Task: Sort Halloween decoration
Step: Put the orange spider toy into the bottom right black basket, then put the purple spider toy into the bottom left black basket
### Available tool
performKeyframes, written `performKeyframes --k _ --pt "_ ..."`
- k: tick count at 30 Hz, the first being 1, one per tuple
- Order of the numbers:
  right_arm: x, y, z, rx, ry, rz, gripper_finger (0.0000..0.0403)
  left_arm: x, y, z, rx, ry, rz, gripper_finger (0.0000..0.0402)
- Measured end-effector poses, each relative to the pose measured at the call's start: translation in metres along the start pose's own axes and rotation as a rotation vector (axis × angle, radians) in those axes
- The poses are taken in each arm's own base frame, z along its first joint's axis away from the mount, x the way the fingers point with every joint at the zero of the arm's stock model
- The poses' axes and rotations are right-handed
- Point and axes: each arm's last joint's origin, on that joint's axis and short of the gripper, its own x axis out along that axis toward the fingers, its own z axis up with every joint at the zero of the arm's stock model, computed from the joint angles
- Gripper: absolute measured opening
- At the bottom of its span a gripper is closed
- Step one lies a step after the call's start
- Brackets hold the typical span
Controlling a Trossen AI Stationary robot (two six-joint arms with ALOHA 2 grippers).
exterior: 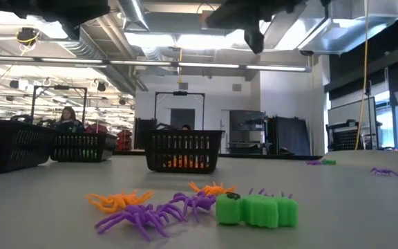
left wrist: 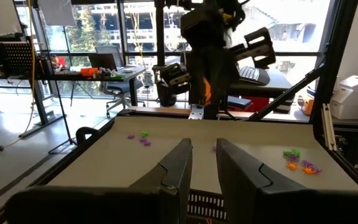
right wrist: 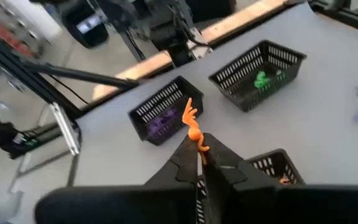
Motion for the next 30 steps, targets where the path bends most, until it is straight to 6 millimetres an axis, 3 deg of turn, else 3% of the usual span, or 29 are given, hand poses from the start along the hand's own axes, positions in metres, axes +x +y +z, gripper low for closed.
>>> performKeyframes --k 7,14,18,23,30 --pt "0.023 -0.002 -0.003 -0.079 0.134 -0.042 0.0033 0.0 0.0 0.0 0.0 0.0 0.0 0.0068" --pt "0.03 0.0 -0.001 -0.093 0.159 -0.049 0.0143 0.0 0.0 0.0 0.0 0.001 0.0 0.0068" --pt "0.021 0.002 0.007 -0.104 0.208 -0.09 0.0187 0.0 0.0 0.0 0.0 0.001 0.0 0.0068" --pt "0.001 -0.001 0.014 -0.136 0.252 -0.292 0.0199 0.0 0.0 0.0 0.001 0.004 0.0 0.0068" --pt "-0.016 -0.047 0.012 -0.052 0.413 -0.552 0.02 0.0 0.0 -0.001 -0.003 0.005 -0.005 0.0068"
